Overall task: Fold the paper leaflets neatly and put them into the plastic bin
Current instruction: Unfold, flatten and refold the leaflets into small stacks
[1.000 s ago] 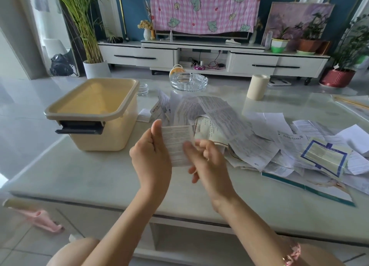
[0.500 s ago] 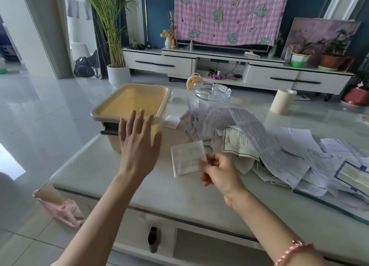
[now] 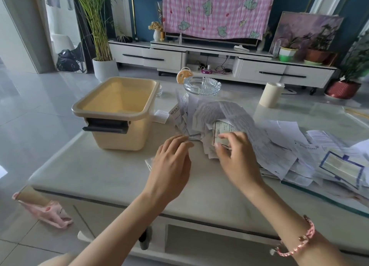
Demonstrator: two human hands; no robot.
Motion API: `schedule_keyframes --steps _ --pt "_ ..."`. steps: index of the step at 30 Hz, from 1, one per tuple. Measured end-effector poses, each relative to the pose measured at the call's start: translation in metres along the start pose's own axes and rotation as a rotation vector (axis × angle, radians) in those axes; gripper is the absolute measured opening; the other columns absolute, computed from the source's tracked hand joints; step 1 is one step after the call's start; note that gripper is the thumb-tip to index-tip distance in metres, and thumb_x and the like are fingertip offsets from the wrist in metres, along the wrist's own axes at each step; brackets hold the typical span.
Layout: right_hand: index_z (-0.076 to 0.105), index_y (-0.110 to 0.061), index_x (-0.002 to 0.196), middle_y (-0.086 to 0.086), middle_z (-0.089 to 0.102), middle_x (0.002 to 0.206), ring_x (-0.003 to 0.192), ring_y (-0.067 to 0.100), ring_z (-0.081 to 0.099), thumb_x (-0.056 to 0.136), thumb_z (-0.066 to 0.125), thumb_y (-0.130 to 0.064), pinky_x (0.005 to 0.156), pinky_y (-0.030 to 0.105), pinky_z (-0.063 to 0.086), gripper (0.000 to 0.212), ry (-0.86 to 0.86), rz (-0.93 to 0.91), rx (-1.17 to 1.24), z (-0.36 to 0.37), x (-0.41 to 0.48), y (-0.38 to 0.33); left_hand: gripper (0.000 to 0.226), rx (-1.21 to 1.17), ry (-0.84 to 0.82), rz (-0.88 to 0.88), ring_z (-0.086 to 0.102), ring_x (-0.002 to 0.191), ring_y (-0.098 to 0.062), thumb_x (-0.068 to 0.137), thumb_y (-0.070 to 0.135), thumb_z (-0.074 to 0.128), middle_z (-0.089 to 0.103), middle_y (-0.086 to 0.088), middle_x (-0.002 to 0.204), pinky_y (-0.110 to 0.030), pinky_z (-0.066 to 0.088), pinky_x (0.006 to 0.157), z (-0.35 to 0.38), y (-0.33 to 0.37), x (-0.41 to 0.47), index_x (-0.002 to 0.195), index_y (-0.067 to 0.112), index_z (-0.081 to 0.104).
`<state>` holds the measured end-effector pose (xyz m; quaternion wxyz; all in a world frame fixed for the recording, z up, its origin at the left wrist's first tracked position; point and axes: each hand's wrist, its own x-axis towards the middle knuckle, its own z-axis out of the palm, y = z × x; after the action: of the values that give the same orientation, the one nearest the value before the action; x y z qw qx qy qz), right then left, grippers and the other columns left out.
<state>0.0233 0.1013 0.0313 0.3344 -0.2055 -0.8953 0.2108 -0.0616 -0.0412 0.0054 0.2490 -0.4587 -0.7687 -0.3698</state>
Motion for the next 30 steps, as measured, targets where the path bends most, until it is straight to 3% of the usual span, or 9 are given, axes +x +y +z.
schedule_keyframes --steps 2,5,8,11,14,17,24,27,30 --pt "0.062 -0.011 0.120 0.021 0.044 0.135 0.121 0.040 0.043 0.092 0.052 -0.035 0.098 0.043 0.036 0.038 -0.019 -0.020 -0.239 -0.010 0.009 0.018 0.030 -0.051 -0.011 -0.018 0.050 0.106 -0.019 0.085 0.012 0.038 0.064 -0.008 0.111 -0.030 0.040 0.086 0.009 0.009 0.004 0.100 0.006 0.064" --pt "0.039 -0.024 0.142 0.015 0.003 0.157 0.143 0.028 0.003 0.096 0.037 -0.050 0.113 0.039 0.008 0.053 -0.358 0.110 -0.330 -0.010 0.024 0.030 0.033 -0.121 -0.025 -0.061 0.053 0.105 -0.021 0.088 0.017 0.036 0.064 -0.007 0.111 -0.034 0.045 0.085 0.025 0.022 0.010 0.101 0.007 0.064" --pt "0.033 -0.016 0.144 0.015 0.009 0.156 0.144 0.028 0.006 0.095 0.029 -0.055 0.115 0.040 0.010 0.062 -0.441 0.174 -0.345 -0.004 0.039 0.034 0.034 -0.170 0.000 -0.087 0.051 0.104 -0.018 0.089 0.019 0.035 0.064 -0.006 0.110 -0.025 0.041 0.087 0.036 0.031 0.014 0.102 0.006 0.064" --pt "0.028 -0.006 0.142 0.015 0.030 0.146 0.135 0.027 0.025 0.088 0.023 -0.065 0.108 0.037 0.022 0.080 -0.338 0.156 -0.337 -0.013 0.042 0.043 0.033 -0.195 0.041 -0.117 0.049 0.103 -0.015 0.090 0.020 0.036 0.064 -0.005 0.110 -0.017 0.035 0.087 0.040 0.035 0.022 0.101 0.006 0.064" --pt "0.018 -0.004 0.147 0.013 0.025 0.151 0.141 0.026 0.018 0.075 0.009 -0.070 0.115 0.036 0.012 0.098 -0.175 -0.017 -0.298 -0.037 0.029 0.053 0.032 -0.219 0.092 -0.188 0.049 0.109 -0.018 0.088 0.020 0.040 0.061 -0.006 0.117 -0.014 0.031 0.092 0.039 0.037 0.030 0.107 0.007 0.062" --pt "0.020 -0.002 0.147 0.013 0.019 0.155 0.143 0.026 0.014 0.087 0.022 -0.059 0.113 0.028 0.002 0.083 -0.055 -0.152 -0.286 -0.054 0.014 0.062 0.042 -0.169 0.114 -0.200 0.043 0.119 -0.020 0.087 0.026 0.044 0.055 -0.010 0.130 -0.019 0.027 0.100 0.037 0.039 0.038 0.124 0.007 0.053" --pt "0.026 0.000 0.143 0.016 0.022 0.153 0.141 0.023 0.014 0.097 0.030 -0.035 0.113 0.038 0.012 0.058 0.093 -0.358 -0.325 -0.072 0.004 0.057 0.063 0.046 0.024 -0.067 0.037 0.132 -0.034 0.086 0.026 0.058 0.035 -0.015 0.148 -0.041 0.032 0.104 0.032 0.091 0.094 0.143 0.015 0.033" --pt "0.028 -0.002 0.143 0.014 0.024 0.153 0.141 0.025 0.023 0.096 0.037 -0.030 0.111 0.043 0.021 0.056 0.101 -0.433 -0.323 -0.077 -0.003 0.054 0.035 0.139 0.022 -0.116 0.059 0.101 -0.034 0.095 0.017 0.047 0.060 -0.013 0.119 -0.037 0.045 0.071 0.029 0.103 0.116 0.130 0.013 0.049" --pt "0.030 -0.012 0.145 0.007 0.020 0.156 0.144 0.021 0.018 0.098 0.034 -0.037 0.115 0.038 0.016 0.053 0.051 -0.532 -0.202 -0.081 -0.010 0.052 0.026 0.164 -0.005 -0.126 0.056 0.067 -0.030 0.099 0.017 0.035 0.058 -0.004 0.075 -0.031 0.033 0.054 0.014 0.105 0.131 0.092 0.009 0.059"
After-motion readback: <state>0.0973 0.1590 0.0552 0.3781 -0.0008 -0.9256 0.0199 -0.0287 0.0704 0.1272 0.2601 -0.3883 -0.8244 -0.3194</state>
